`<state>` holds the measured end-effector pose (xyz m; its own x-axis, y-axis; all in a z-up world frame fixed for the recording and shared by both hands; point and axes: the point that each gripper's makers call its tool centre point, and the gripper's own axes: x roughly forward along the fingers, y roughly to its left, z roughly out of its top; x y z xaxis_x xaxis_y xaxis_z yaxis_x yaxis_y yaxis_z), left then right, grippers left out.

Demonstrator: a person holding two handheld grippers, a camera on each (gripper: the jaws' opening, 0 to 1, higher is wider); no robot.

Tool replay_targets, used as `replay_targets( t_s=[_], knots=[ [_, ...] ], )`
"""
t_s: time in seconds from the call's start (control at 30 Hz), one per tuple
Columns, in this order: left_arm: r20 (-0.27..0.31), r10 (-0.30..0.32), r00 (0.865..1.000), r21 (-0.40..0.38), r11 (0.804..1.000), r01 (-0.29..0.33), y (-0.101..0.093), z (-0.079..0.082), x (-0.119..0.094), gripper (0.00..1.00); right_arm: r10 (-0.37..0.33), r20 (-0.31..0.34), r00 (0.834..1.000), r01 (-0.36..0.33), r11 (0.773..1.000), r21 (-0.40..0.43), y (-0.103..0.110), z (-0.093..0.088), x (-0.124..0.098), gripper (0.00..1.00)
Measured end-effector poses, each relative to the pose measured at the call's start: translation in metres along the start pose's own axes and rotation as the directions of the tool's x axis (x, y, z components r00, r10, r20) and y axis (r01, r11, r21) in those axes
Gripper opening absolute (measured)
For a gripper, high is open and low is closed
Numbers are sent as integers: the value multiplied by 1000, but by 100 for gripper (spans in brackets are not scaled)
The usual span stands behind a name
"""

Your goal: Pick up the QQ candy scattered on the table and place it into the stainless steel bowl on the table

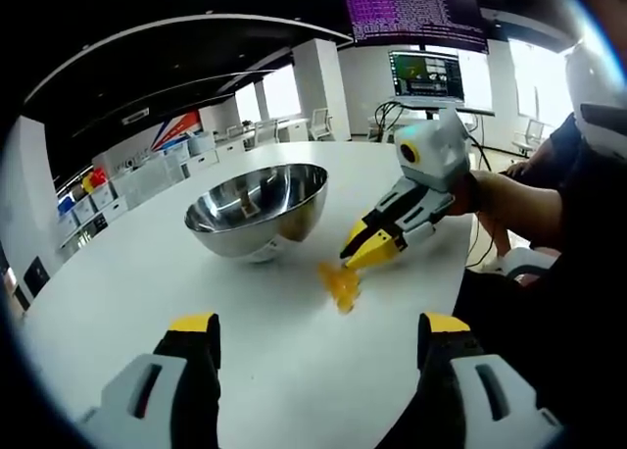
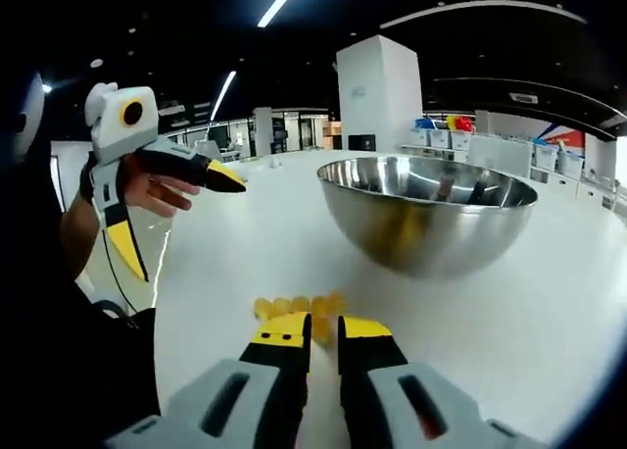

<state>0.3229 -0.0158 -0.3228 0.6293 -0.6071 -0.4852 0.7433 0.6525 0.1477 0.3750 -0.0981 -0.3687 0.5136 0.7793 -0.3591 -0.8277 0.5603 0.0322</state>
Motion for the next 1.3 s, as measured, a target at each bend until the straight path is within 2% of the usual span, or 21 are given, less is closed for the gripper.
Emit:
replay_targets(
  t_s=[0.13, 0.77, 1.07, 1.3],
  knots=[
    [-1, 1, 1000, 1, 1000, -1, 0, 0, 1, 82, -7, -9, 1000, 7, 1000, -23, 0, -2, 2, 10],
    [12, 15, 1000, 3, 1000, -15, 2, 2, -2, 81, 3, -16, 1000, -4, 999, -35, 3, -3, 4, 6],
    [21, 22, 1000, 4, 1000, -23, 4, 3, -4, 80, -5, -1, 1000, 5, 1000, -30, 4, -4, 5, 4],
    [22, 25, 999, 3, 1000, -25, 5, 3, -4, 79, -16, 5, 1000, 16, 998, -67, 6, -2, 4, 3]
  ],
)
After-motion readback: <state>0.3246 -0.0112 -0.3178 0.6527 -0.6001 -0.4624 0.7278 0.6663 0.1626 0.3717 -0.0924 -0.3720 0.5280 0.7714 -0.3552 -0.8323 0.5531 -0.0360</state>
